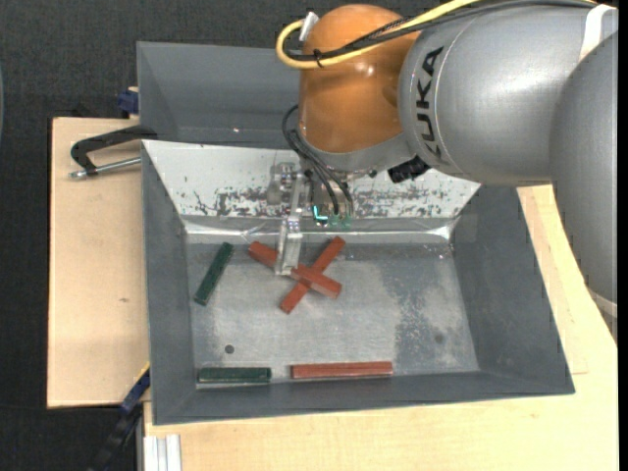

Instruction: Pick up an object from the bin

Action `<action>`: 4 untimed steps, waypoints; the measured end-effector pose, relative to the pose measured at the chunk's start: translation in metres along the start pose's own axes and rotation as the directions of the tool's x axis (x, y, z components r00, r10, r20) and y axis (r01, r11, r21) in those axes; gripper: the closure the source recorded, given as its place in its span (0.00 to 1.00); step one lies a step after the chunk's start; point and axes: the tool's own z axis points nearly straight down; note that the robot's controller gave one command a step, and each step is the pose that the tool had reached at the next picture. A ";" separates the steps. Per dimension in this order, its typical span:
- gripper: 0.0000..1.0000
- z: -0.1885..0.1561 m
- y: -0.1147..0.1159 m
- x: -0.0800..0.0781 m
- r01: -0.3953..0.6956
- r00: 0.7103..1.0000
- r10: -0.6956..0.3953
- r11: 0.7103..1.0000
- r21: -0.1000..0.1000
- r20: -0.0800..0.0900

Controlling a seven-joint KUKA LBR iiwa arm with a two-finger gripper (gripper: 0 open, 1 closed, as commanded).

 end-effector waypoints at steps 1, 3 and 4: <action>0.00 -0.005 -0.001 -0.002 -0.002 1.000 0.002 1.000 -0.001 0.008; 0.00 0.076 -0.025 0.002 -0.028 1.000 0.028 1.000 -0.001 -0.001; 0.00 0.107 -0.028 0.006 -0.055 0.998 0.055 0.998 -0.002 0.013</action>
Offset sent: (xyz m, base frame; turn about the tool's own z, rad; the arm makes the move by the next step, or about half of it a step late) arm -0.0004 0.0104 -0.0893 0.0022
